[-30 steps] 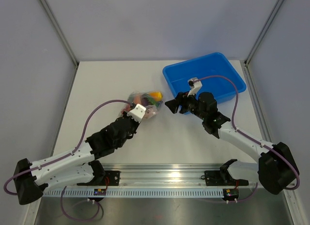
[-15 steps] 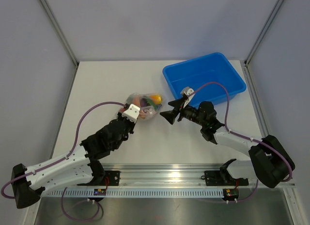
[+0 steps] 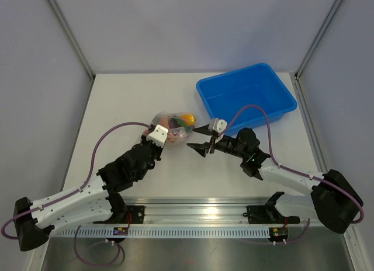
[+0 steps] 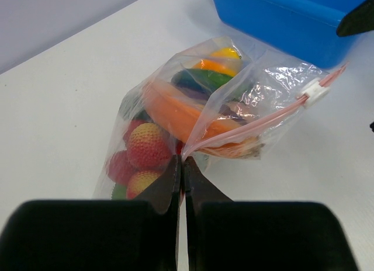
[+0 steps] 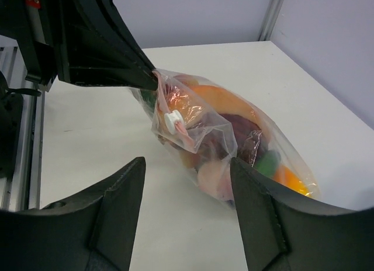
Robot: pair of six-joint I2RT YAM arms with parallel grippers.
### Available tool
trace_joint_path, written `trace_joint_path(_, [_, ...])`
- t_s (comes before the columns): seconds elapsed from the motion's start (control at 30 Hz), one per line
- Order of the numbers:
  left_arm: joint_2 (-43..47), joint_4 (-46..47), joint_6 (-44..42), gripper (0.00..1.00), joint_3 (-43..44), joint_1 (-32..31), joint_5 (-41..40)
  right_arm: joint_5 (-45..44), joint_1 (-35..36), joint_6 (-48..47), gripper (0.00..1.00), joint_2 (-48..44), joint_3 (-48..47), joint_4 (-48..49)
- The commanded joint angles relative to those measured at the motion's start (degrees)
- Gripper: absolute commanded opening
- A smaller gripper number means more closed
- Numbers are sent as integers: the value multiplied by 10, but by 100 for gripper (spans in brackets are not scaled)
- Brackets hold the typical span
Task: Open the zip-top bag and remove the fake food
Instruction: Pick up the zipper food storage bag at the center of the board.
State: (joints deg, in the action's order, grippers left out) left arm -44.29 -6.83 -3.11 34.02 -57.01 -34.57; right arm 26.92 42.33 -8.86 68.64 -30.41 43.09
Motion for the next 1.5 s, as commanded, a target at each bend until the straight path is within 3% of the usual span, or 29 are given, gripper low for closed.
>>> trace_joint_path(0.0, [14,44,6,2,4,-2,-20,-16,18,-61,66,-13,-25,-20])
trace_joint_path(0.33, [15,44,7,2,4,-2,-17,-71,54,-104,59,3,-21,12])
trace_joint_path(0.6, [12,44,6,1,3,-3,-16,-76,59,-100,42,17,-29,24])
trace_joint_path(1.0, [13,45,7,1,3,-3,-17,-70,68,-103,36,38,-40,31])
trace_joint_path(1.2, [12,45,7,1,3,-3,-17,-70,75,-99,41,41,-38,45])
trace_joint_path(1.3, [12,45,7,1,3,-3,-16,-65,75,-102,36,40,-42,36])
trace_joint_path(1.47, [13,45,7,1,3,-2,-17,-67,77,-106,11,40,-52,10])
